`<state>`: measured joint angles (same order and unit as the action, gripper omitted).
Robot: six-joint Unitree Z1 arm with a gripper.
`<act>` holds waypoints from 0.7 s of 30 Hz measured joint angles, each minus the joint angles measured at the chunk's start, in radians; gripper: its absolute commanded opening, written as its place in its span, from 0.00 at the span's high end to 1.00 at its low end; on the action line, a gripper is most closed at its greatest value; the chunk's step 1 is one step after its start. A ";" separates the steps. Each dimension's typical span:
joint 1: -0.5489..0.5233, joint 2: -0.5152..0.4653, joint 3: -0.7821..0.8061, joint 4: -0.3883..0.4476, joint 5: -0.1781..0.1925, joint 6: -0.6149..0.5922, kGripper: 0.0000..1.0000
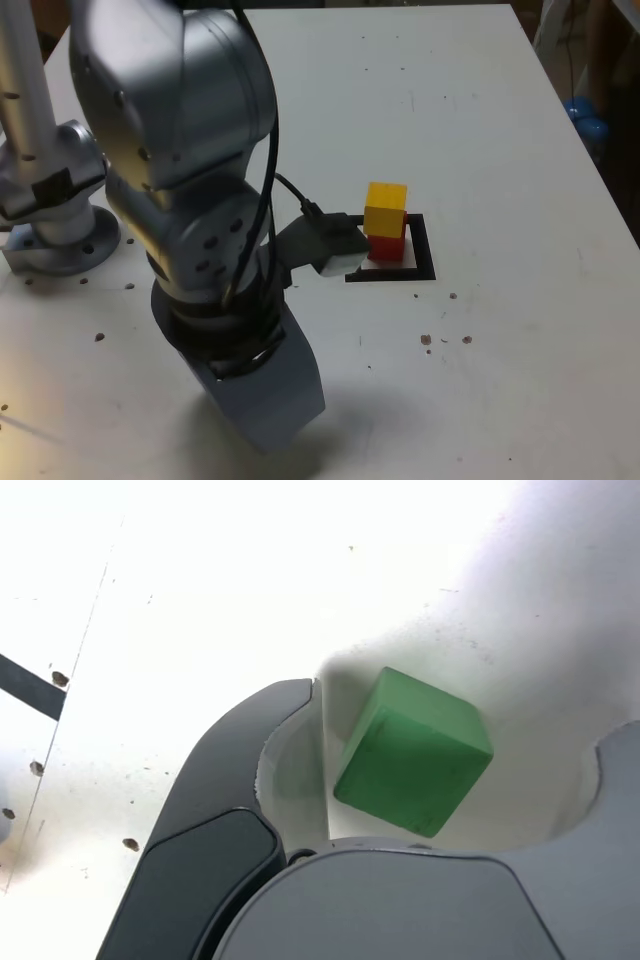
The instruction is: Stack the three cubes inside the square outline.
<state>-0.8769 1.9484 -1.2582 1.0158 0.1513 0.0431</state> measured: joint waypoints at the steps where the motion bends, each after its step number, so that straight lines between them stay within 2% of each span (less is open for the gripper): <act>1: 0.000 0.002 -0.001 0.000 0.000 0.000 0.21; 6: 0.000 0.013 -0.008 -0.005 -0.001 -0.004 0.34; 13: 0.000 0.014 -0.009 -0.006 0.003 -0.022 0.58; 21: 0.000 0.014 -0.008 -0.003 0.006 -0.025 0.63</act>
<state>-0.8770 1.9623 -1.2664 1.0132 0.1572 0.0184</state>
